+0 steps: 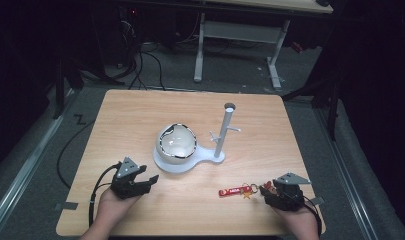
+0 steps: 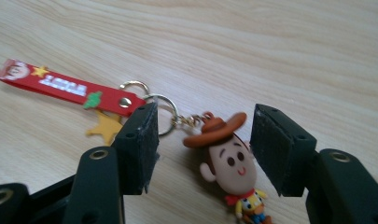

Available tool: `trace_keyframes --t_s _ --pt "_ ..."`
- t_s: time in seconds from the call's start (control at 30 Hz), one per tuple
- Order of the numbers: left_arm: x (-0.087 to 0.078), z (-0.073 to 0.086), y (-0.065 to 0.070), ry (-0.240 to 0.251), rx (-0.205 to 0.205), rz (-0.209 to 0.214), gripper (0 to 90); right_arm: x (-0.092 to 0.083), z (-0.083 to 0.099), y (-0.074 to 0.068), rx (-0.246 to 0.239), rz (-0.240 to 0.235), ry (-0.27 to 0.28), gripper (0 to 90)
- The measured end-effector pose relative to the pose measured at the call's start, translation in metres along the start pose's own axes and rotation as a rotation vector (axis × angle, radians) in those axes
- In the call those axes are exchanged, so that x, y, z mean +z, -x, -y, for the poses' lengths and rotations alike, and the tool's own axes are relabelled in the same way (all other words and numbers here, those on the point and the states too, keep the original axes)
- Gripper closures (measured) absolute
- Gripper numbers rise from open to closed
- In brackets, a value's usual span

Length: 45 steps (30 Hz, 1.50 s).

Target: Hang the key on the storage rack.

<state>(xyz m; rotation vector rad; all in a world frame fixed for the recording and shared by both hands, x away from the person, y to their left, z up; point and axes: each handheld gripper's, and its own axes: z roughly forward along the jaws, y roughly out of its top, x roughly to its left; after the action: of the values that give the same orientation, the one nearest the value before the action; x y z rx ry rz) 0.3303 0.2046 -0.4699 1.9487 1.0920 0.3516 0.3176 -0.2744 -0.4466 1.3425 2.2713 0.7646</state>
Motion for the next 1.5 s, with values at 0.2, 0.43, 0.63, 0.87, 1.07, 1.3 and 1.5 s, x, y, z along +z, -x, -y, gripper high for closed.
trace_keyframes --t_s 0.2,0.43,0.63,0.87,1.07,1.3,1.5 --pt "0.001 0.001 0.000 -0.009 0.013 0.002 39.7 -0.003 -0.008 -0.013 -0.048 -0.034 0.021 45.7" --pt "0.001 0.001 -0.003 -0.002 0.004 0.003 39.7 0.011 -0.014 -0.035 -0.125 -0.084 -0.025 50.5" --pt "0.000 0.001 -0.001 -0.005 0.012 0.010 39.7 0.026 -0.018 -0.044 -0.174 -0.095 -0.063 46.9" --pt "-0.002 0.003 -0.001 -0.016 0.016 0.005 39.6 0.040 -0.021 -0.048 -0.203 -0.098 -0.113 45.5" --pt "-0.007 0.008 -0.005 -0.015 -0.004 -0.009 39.6 0.044 -0.024 -0.048 -0.207 -0.098 -0.125 49.9" --pt "-0.011 0.010 -0.006 -0.011 -0.011 -0.015 39.6 0.042 -0.025 -0.049 -0.179 -0.106 -0.129 53.2" --pt "-0.011 0.010 -0.005 -0.012 -0.006 -0.016 39.6 0.040 -0.026 -0.045 -0.108 -0.078 -0.117 55.3"
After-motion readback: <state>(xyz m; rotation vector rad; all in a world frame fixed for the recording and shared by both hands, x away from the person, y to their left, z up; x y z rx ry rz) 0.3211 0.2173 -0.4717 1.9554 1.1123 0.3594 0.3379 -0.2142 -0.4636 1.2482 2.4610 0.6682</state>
